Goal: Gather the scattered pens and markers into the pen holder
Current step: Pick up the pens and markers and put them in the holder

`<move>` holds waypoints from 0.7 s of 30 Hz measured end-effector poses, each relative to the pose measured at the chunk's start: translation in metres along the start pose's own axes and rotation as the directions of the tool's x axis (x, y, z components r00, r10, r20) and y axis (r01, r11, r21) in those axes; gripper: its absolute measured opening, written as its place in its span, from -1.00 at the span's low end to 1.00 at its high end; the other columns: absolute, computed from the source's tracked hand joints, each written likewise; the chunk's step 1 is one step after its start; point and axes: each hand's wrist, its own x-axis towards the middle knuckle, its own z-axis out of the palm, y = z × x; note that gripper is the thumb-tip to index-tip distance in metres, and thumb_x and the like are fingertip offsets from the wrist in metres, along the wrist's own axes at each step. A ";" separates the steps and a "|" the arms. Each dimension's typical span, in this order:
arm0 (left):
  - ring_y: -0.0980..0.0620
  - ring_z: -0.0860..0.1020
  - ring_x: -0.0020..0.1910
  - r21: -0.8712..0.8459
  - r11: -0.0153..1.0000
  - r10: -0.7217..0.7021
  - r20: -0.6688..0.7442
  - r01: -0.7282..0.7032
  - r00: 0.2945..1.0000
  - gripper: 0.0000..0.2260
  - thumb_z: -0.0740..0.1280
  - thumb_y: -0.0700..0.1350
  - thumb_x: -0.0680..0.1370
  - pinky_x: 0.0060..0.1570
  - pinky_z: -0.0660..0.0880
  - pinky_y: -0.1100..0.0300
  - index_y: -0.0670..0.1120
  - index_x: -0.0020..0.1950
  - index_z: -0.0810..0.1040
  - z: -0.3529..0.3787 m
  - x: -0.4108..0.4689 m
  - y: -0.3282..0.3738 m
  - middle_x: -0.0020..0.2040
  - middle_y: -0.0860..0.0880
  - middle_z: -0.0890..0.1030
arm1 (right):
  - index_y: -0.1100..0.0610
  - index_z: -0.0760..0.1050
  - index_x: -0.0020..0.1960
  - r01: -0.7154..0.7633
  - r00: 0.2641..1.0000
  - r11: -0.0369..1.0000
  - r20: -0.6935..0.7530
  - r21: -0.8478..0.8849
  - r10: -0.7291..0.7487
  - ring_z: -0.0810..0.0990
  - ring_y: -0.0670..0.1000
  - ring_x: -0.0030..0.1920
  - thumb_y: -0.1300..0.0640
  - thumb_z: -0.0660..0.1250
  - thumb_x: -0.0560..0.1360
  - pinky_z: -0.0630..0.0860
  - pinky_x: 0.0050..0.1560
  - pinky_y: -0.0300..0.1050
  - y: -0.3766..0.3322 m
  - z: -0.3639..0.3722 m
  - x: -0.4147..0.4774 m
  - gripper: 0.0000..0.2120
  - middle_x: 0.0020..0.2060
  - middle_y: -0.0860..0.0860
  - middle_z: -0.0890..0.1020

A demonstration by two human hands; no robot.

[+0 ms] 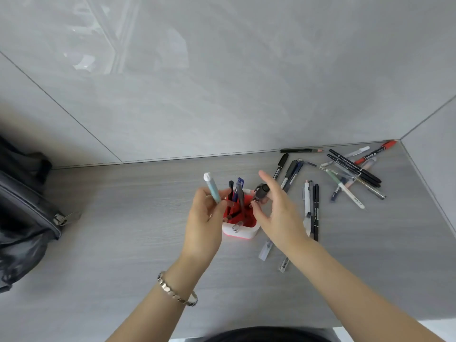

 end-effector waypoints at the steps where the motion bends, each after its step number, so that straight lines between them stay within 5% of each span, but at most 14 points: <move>1: 0.27 0.60 -0.11 0.011 1.000 0.005 0.018 -0.005 1.000 -0.75 0.17 -0.34 0.54 -0.15 0.50 0.43 0.03 -0.12 0.42 0.003 0.003 0.000 -0.06 0.11 0.61 | -0.08 0.23 0.34 0.051 0.999 0.998 -0.009 -0.043 -0.051 0.51 -0.02 -0.19 0.11 0.30 0.48 0.51 -0.10 -0.12 0.000 0.001 0.001 -0.52 -0.19 0.10 0.59; 5: 0.14 0.59 -0.11 0.221 0.974 0.032 0.104 -0.054 0.994 -0.86 0.19 -0.28 0.54 -0.16 0.49 0.36 -0.04 -0.11 0.43 0.011 0.014 -0.008 -0.15 0.06 0.59 | 0.05 0.40 0.27 0.143 0.990 0.982 0.018 -0.120 -0.142 0.42 -0.01 0.12 -0.03 0.13 0.51 0.40 0.18 -0.09 0.001 -0.007 0.001 -0.63 0.11 0.02 0.56; 7: 0.04 0.54 -0.15 0.353 0.932 0.040 0.129 -0.083 0.991 -0.81 0.21 -0.25 0.53 -0.16 0.46 0.24 0.03 -0.18 0.40 0.012 0.014 -0.013 -0.19 0.06 0.55 | 0.07 0.33 0.34 0.067 0.996 0.998 0.065 -0.005 -0.067 0.32 -0.09 0.26 -0.08 0.11 0.51 0.27 0.31 -0.15 0.003 -0.014 -0.006 -0.55 0.21 -0.07 0.41; 9: 0.12 0.50 -0.10 0.396 0.912 0.065 0.122 -0.108 0.990 -0.85 0.22 -0.21 0.54 -0.15 0.41 0.42 0.06 -0.09 0.39 0.010 0.012 -0.016 -0.11 0.13 0.53 | 0.05 0.22 0.40 -0.043 0.988 0.995 0.150 0.095 0.029 0.27 -0.12 0.33 -0.14 0.12 0.49 0.24 0.33 -0.22 0.007 -0.021 -0.015 -0.46 0.25 -0.15 0.30; 12: 0.29 0.55 -0.12 0.312 0.937 0.151 0.045 -0.157 0.988 -0.60 0.27 -0.21 0.52 -0.15 0.42 0.55 0.22 0.16 0.21 0.002 0.010 -0.015 0.04 0.28 0.46 | -0.05 0.08 0.44 -0.216 0.923 0.968 0.351 0.126 0.160 0.21 -0.19 0.35 -0.09 0.31 0.46 0.28 0.21 -0.43 0.012 -0.027 -0.027 -0.35 0.31 -0.24 0.18; 14: 0.26 0.59 -0.11 0.300 0.919 0.262 0.020 -0.256 0.965 -0.35 0.30 -0.29 0.49 -0.14 0.48 0.48 0.35 0.24 0.09 -0.005 0.011 -0.017 0.12 0.24 0.42 | -0.09 0.04 0.45 -0.225 0.896 0.967 0.413 0.115 0.160 0.18 -0.24 0.36 -0.02 0.39 0.42 0.23 0.31 -0.34 0.014 -0.023 -0.030 -0.26 0.34 -0.27 0.14; 17: 0.19 0.58 0.06 0.329 0.898 0.298 0.031 -0.291 0.954 -0.32 0.31 -0.31 0.48 0.03 0.51 0.36 0.48 0.16 0.19 -0.009 0.016 -0.021 0.14 0.22 0.44 | -0.26 0.05 0.35 -0.193 0.911 0.969 0.393 0.151 0.120 0.22 -0.29 0.36 0.03 0.42 0.40 0.22 0.37 -0.30 0.014 -0.013 -0.031 -0.29 0.33 -0.27 0.22; 19: 0.19 0.53 0.11 0.417 0.854 0.304 0.083 -0.310 0.949 -0.51 0.34 -0.25 0.47 0.10 0.42 0.44 0.29 0.17 0.35 -0.010 0.018 -0.026 0.13 0.15 0.51 | -0.35 0.07 0.27 -0.219 0.912 0.958 0.386 0.183 0.135 0.27 -0.40 0.26 0.10 0.41 0.41 0.18 0.26 -0.55 0.017 -0.015 -0.032 -0.31 0.25 -0.36 0.28; 21: 0.25 0.47 0.07 0.496 0.794 0.312 0.164 -0.352 0.936 -0.64 0.35 -0.23 0.47 0.03 0.33 0.60 0.09 0.18 0.42 -0.010 0.016 -0.035 0.13 0.06 0.54 | -0.22 0.20 0.32 -0.239 0.913 0.961 0.368 0.139 0.174 0.34 -0.34 0.21 0.19 0.38 0.43 0.22 0.24 -0.55 0.029 -0.022 -0.035 -0.40 0.23 -0.30 0.35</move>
